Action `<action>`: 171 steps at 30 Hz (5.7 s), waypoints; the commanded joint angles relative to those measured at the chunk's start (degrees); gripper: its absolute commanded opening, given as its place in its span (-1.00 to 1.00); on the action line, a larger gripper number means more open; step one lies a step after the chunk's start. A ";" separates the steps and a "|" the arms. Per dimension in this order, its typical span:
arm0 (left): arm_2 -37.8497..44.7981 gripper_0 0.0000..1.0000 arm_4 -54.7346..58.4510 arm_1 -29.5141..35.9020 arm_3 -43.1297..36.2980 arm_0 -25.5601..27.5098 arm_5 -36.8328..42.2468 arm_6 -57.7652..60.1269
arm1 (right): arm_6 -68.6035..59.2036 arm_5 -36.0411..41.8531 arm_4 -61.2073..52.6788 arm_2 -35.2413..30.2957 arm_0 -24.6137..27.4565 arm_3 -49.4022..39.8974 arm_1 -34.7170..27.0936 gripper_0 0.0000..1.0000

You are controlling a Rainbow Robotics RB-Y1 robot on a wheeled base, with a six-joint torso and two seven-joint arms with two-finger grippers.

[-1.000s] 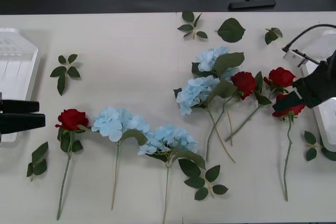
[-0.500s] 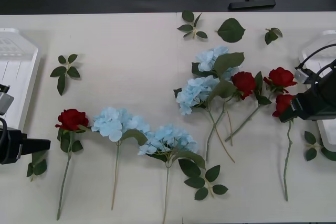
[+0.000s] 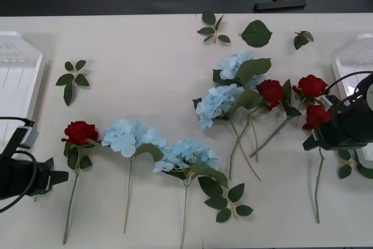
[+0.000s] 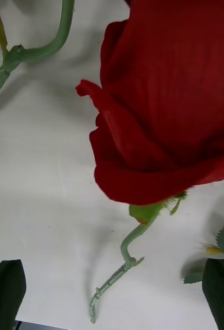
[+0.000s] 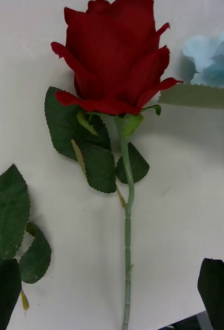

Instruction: Place the red flowers into the right box and the blue flowers into the left box. If a person shows an open palm, hand one flower to the person first, then continue sorting.

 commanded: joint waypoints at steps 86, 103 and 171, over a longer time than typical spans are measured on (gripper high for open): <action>6.03 -1.00 15.06 -0.86 -12.47 -15.91 -37.18 28.75 | 4.06 -21.30 46.18 -7.77 -29.36 44.44 8.13 -1.00; -18.14 -1.00 -9.02 -25.38 -0.35 -39.11 -37.18 26.91 | 5.21 -26.92 48.38 -8.30 -29.53 50.68 9.45 0.37; -26.84 -1.00 -15.61 -43.57 8.88 -50.72 -38.59 25.94 | 56.89 -0.99 -58.58 -10.40 -8.44 0.50 4.09 -0.81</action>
